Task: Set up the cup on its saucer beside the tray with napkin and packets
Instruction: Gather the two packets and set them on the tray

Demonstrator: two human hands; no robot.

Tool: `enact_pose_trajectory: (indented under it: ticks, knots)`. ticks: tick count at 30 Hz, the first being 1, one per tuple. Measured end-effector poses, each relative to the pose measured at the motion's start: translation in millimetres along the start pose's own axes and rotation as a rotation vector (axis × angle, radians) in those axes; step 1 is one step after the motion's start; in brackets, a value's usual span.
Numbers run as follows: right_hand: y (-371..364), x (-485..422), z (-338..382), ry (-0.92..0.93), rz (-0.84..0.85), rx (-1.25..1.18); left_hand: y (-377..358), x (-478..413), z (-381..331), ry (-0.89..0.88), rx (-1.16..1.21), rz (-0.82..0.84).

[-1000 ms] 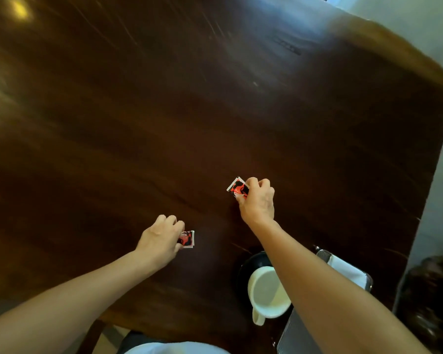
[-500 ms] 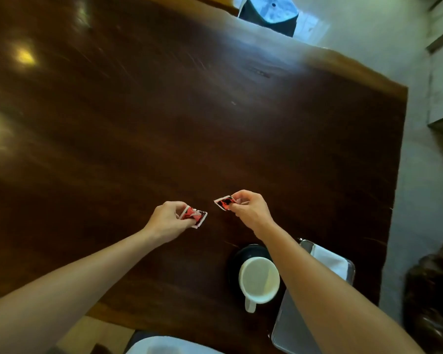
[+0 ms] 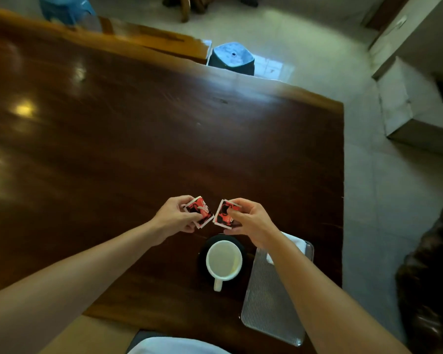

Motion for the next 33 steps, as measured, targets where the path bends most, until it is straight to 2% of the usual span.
enact_pose_trajectory:
  ticks: [4,11,16,24,33]
  knots:
    - [8,36,3,0.098,0.039,0.101,-41,8,-11,0.011,-0.049,0.048]
    - [28,83,-20,0.099,-0.063,0.212,-112,20,-28,0.108,-0.024,0.254]
    - [39,110,-37,0.098,-0.084,0.234,-144,28,-25,0.031,0.006,0.276]
    - [57,144,-62,0.031,-0.026,-0.140,-174,31,-12,-0.032,-0.017,0.134]
    - [86,167,-106,-0.031,-0.228,-0.280,-208,21,7,0.009,-0.111,0.088]
Point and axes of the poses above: each hand's wrist, its own x-axis away from the middle knuckle, its own y-axis out of the back of the hand, z = x × y, the point moved 3 cm from there along -x, towards the middle knuckle, and after that the axes turned 8 degrees about z, right-handed, at the moved point
